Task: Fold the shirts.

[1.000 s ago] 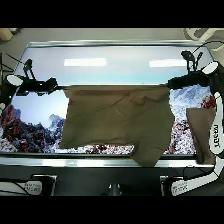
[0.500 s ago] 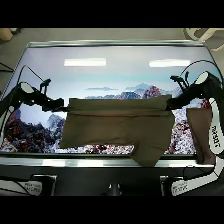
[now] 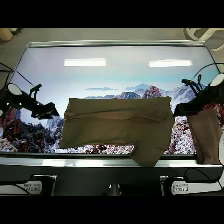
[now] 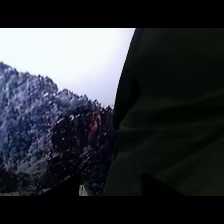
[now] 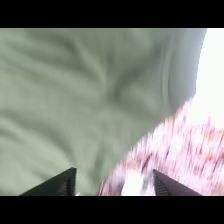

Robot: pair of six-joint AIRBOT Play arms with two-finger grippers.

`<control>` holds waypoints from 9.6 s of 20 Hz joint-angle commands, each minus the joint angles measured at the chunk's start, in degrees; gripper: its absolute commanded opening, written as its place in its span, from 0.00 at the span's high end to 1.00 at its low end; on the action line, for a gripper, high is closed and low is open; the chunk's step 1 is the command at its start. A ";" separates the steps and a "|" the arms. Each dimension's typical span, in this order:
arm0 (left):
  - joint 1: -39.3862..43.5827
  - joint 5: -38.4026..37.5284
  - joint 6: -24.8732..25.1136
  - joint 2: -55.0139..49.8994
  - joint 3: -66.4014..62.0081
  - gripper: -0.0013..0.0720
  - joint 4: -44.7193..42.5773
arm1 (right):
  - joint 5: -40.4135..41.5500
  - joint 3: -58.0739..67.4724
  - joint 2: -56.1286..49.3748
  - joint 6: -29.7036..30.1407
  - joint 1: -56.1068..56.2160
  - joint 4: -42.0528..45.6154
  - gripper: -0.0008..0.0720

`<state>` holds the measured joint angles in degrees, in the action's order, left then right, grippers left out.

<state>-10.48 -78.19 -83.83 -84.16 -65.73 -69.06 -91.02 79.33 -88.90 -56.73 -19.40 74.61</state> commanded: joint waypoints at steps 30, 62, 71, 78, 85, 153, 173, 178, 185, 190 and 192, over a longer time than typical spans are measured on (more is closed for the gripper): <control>0.83 9.05 9.09 16.57 25.70 0.96 8.52 | 16.15 -41.05 21.44 9.64 -3.96 -14.62 0.95; 9.05 7.19 -3.10 -6.03 -22.05 0.16 17.62 | 14.97 1.97 -17.29 7.87 -1.38 -22.67 0.01; 24.85 15.43 -3.17 -7.65 -21.99 0.76 17.62 | 15.17 2.14 -13.77 7.08 3.56 -30.95 0.95; 40.37 29.90 -3.96 -22.21 -22.14 0.95 37.70 | 6.78 2.14 7.28 4.48 3.56 -30.88 0.95; 53.77 39.87 -2.93 -30.86 -22.14 0.95 56.17 | -3.76 2.14 22.21 0.33 3.54 -27.98 0.95; 19.15 17.84 -4.07 24.65 -14.73 0.95 -3.85 | -5.92 -7.41 10.88 -4.72 -39.67 9.01 0.70; 23.34 -13.49 -11.56 1.90 -31.26 0.09 -25.70 | -2.89 20.57 5.44 -1.07 7.13 6.69 0.07; 27.04 -0.46 -9.42 7.82 -14.49 0.09 -23.54 | -1.20 6.73 7.93 -0.44 11.39 5.99 0.07; 27.06 -0.33 -9.20 7.54 -14.45 0.09 -23.52 | -1.40 6.67 7.96 -0.48 11.39 6.23 0.07; 27.06 -0.33 -9.20 7.54 -14.45 0.09 -23.52 | -1.42 6.67 7.96 -0.48 11.39 6.21 0.07; 27.06 -0.33 -9.20 7.54 -14.45 0.09 -23.52 | -1.42 6.67 7.96 -0.48 11.39 6.21 0.07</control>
<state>16.56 -78.63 -93.08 -76.66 -80.23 -92.58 -92.44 86.04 -80.99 -57.21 -8.10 80.84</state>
